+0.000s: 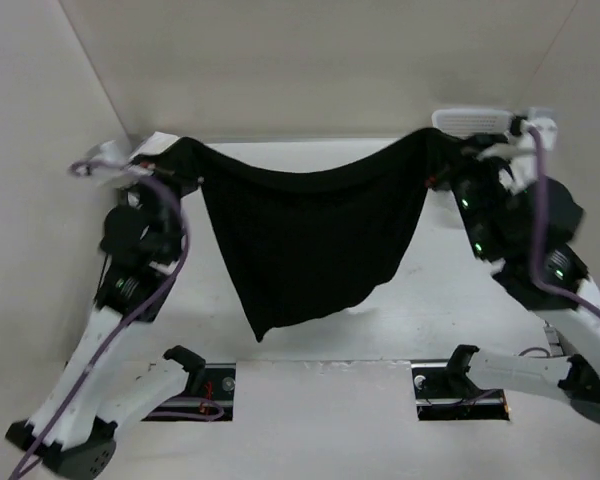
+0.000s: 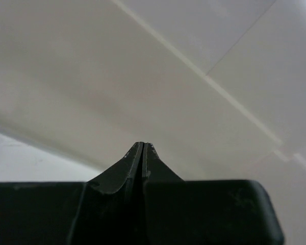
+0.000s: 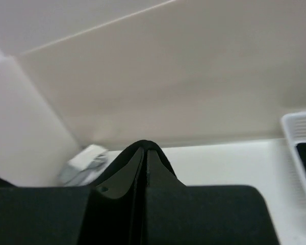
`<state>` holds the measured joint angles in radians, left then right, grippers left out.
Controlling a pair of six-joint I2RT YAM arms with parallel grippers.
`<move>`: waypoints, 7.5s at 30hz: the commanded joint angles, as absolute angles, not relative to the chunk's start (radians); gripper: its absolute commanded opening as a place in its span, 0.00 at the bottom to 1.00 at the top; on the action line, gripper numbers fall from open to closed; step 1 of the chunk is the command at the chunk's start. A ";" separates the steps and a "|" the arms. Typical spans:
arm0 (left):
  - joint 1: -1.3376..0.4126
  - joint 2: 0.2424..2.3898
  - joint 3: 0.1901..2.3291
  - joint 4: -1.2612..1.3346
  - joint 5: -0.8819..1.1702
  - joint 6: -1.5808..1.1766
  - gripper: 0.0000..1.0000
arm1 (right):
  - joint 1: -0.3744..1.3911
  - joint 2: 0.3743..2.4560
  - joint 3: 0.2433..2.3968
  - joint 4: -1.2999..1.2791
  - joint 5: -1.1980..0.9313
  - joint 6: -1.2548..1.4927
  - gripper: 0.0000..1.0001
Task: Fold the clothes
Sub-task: Flatten the tank top out, then fold the tank top
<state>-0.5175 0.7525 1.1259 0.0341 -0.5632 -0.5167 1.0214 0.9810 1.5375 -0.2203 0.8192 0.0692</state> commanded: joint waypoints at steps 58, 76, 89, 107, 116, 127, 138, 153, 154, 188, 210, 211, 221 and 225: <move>-0.268 0.369 0.578 -0.446 -0.363 -0.868 0.00 | 1.187 0.584 0.655 -0.648 0.681 0.969 0.00; -0.134 1.734 1.294 0.235 -0.348 -0.775 0.02 | 0.150 1.708 1.306 0.081 -0.135 0.627 0.00; -0.105 1.775 1.277 0.262 -0.270 -0.753 0.35 | 0.153 1.904 1.478 0.074 -0.094 0.693 0.56; -0.163 1.357 0.499 0.308 -0.078 -0.888 0.40 | 0.271 1.261 0.522 0.265 0.078 0.736 0.42; -0.142 1.391 0.417 0.304 -0.087 -0.902 0.31 | 0.262 1.302 0.477 0.295 0.069 0.742 0.47; -0.125 1.399 0.402 0.262 -0.092 -0.884 0.31 | 0.269 1.390 0.523 0.291 0.058 0.742 0.55; -0.153 1.447 0.443 0.270 -0.095 -0.893 0.23 | 0.269 1.480 0.591 0.285 0.008 0.782 0.53; -0.153 1.454 0.434 0.345 -0.078 -0.894 0.04 | 0.278 1.450 0.571 0.249 0.008 0.811 0.49; -0.153 1.453 0.433 0.345 -0.075 -0.894 0.03 | 0.278 1.442 0.566 0.244 0.012 0.811 0.49; -0.131 1.333 0.397 0.370 -0.074 -0.902 0.01 | 0.341 1.503 0.646 0.100 0.075 0.801 0.38; -0.047 1.302 0.350 0.400 -0.034 -0.943 0.00 | 0.395 1.594 0.718 0.064 0.129 0.838 0.28; -0.047 1.301 0.350 0.400 -0.034 -0.945 0.00 | 0.400 1.594 0.718 0.066 0.130 0.839 0.24; -0.044 1.226 0.353 0.385 -0.012 -0.953 0.00 | 0.427 1.450 0.625 0.156 0.167 0.831 0.00; -0.065 0.993 0.385 0.255 -0.029 -0.953 0.00 | 0.487 1.165 0.566 0.054 0.236 0.802 0.00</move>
<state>-0.0547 1.1553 0.3527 0.2852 -0.0292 -0.9440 0.4507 1.3567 0.5751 0.0608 0.1673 0.8284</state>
